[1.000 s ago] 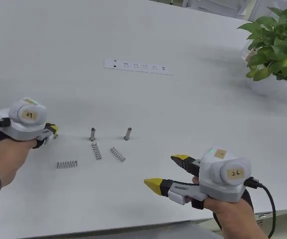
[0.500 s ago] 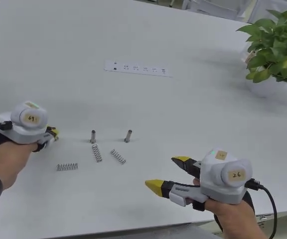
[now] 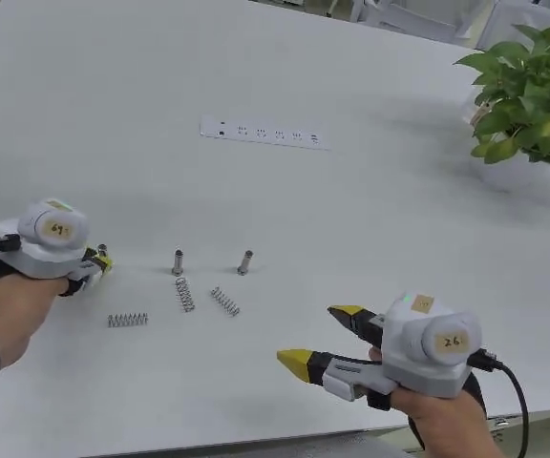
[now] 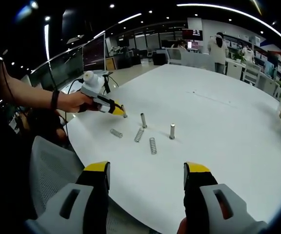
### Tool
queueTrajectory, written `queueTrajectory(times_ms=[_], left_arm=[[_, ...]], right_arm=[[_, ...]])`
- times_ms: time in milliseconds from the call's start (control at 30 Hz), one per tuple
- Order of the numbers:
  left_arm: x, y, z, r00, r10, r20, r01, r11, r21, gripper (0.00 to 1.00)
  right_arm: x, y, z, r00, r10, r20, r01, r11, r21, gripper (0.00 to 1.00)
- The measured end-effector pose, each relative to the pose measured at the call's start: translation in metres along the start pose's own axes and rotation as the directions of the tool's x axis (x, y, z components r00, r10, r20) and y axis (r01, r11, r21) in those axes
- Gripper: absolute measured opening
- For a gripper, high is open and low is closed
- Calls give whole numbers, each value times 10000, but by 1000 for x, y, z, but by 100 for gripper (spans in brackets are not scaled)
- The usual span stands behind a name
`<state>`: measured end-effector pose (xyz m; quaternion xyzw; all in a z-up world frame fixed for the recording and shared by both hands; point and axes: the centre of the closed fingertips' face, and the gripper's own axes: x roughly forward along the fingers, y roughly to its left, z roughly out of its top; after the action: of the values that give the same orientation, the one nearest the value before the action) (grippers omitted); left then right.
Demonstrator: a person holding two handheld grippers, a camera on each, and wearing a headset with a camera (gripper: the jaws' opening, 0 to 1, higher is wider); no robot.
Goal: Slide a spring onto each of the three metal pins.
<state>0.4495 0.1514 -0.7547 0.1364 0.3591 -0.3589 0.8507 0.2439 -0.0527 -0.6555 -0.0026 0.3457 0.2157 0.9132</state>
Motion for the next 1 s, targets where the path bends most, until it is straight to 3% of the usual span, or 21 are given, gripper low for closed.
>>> queueTrajectory(times_ms=[433, 600, 867, 1000], left_arm=[[-21, 1, -14, 9999, -136, 51, 136, 9999, -36, 19], [-30, -4, -20, 9993, -318, 219, 313, 9993, 215, 21], [-40, -17, -39, 9979, -616, 180, 611, 9978, 249, 25], [-46, -22, -41, 9967, -749, 307, 745, 9971, 137, 27]], right_arm=[[-1, 4, -4, 9999, -23, -132, 23, 10000, -23, 60], [-1, 4, -2, 10000, -80, -44, 81, 10000, 52, 59], [-5, 2, -4, 9997, -224, 44, 223, 9996, 194, 59], [-6, 3, -8, 9997, -242, -21, 243, 9995, 198, 60]])
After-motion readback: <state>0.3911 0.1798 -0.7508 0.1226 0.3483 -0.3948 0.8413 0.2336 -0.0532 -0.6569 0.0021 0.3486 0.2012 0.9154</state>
